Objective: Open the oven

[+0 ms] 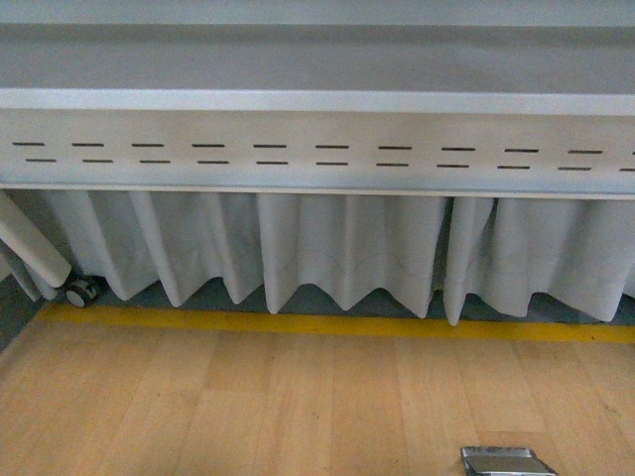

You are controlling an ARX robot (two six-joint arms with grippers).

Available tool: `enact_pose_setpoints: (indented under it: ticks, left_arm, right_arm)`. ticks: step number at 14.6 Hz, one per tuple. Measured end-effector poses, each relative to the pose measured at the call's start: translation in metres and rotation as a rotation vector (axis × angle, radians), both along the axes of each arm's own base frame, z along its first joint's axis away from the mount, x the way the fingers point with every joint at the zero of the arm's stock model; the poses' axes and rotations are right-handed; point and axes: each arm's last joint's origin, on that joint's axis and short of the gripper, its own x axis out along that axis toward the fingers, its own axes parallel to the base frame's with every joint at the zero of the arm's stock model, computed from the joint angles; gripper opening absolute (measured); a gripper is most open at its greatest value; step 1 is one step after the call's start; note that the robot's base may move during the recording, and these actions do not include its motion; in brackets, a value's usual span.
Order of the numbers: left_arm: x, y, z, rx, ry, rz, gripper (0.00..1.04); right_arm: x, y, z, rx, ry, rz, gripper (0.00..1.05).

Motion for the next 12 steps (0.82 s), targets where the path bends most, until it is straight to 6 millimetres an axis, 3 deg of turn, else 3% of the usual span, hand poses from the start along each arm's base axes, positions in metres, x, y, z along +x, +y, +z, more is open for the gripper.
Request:
enact_pose_setpoints:
  ticks: [12]
  left_arm:
    - [0.0, -0.0001, 0.0, 0.0, 0.0, -0.002, 0.98]
  right_arm:
    - [0.0, 0.0, 0.0, 0.0, 0.0, 0.0, 0.98]
